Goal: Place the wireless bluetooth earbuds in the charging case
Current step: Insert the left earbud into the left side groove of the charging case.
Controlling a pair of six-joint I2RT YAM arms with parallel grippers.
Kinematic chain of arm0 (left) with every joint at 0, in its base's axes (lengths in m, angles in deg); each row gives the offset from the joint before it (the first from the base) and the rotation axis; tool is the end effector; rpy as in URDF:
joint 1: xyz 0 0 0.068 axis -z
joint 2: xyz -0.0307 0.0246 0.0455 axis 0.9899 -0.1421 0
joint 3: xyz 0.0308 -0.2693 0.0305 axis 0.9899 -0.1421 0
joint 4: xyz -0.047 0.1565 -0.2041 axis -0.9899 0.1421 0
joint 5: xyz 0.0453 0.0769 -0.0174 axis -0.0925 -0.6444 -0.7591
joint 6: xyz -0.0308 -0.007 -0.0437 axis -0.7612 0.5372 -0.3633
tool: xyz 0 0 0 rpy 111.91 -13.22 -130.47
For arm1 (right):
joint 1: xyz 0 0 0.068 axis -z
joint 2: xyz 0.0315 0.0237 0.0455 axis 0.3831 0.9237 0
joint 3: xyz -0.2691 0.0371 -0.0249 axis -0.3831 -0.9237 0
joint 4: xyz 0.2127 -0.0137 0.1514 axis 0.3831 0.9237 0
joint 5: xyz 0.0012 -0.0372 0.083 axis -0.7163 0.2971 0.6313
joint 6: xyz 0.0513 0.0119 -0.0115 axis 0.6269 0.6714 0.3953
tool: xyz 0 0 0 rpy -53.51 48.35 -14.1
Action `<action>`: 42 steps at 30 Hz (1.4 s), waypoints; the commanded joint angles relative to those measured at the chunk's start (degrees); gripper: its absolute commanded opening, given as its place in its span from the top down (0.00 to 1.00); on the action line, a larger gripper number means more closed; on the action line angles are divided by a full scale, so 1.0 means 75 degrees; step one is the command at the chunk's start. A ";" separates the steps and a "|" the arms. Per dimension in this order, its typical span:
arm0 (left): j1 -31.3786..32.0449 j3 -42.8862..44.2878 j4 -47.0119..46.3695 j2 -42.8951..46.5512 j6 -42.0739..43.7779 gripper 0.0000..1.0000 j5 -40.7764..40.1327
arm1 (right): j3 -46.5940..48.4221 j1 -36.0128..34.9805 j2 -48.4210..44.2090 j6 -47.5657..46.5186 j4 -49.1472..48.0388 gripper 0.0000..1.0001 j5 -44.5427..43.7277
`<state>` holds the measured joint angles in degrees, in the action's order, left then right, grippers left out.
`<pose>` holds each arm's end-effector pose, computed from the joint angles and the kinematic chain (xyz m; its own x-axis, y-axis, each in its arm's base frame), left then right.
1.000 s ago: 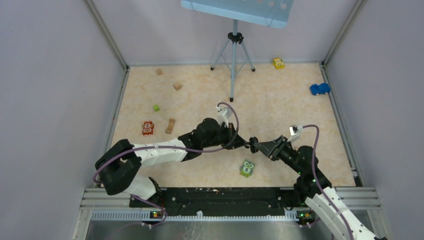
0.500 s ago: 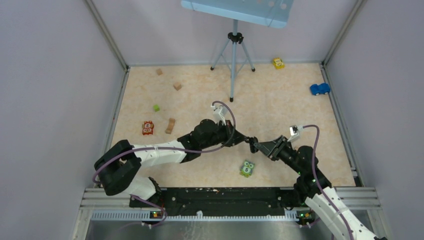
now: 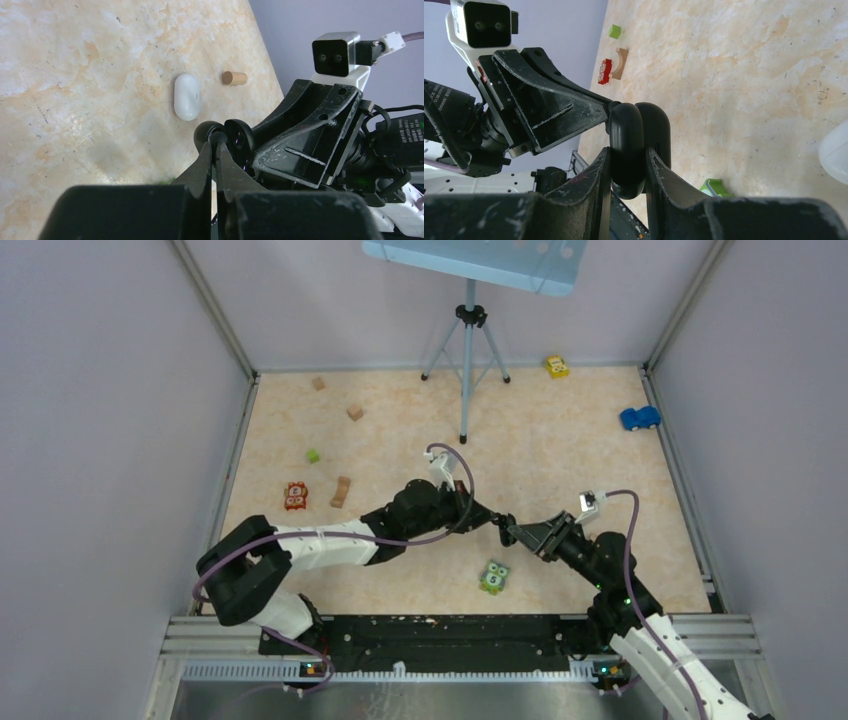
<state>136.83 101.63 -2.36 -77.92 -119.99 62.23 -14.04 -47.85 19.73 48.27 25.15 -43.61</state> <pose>0.1796 -0.2632 0.2215 -0.7715 -0.2495 -0.5853 0.4351 0.4644 -0.7714 0.1073 0.0616 0.1773 -0.6275 0.6185 -0.4729 -0.2253 0.4372 0.8707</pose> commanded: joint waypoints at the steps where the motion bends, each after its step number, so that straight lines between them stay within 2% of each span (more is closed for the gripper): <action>1: 0.0072 0.0383 -0.0351 -0.0230 -0.0024 1.00 0.0002 | 0.0036 0.0037 0.0000 0.0043 -0.0425 0.94 0.0055; 11: 0.0182 0.0535 -0.0279 -0.0386 -0.0063 1.00 -0.0068 | 0.0037 0.0044 0.0000 0.0118 -0.0531 0.94 0.0045; 22: 0.0439 0.0972 0.0356 -0.0674 0.0009 1.00 -0.0367 | 0.0008 0.0042 -0.0004 0.0204 -0.0648 0.95 -0.0002; 31: 0.0730 0.1226 0.1159 -0.0474 0.0326 1.00 -0.1422 | -0.0032 0.0048 -0.0180 0.0222 -0.0491 0.95 -0.0025; 42: 0.0845 0.1766 0.1711 -0.0780 0.0692 1.00 -0.1319 | -0.0081 0.0044 -0.0199 0.0251 -0.0526 0.95 -0.0037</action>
<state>142.32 111.49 9.31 -82.68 -116.65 52.99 -15.20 -47.72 18.95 49.65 25.15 -44.94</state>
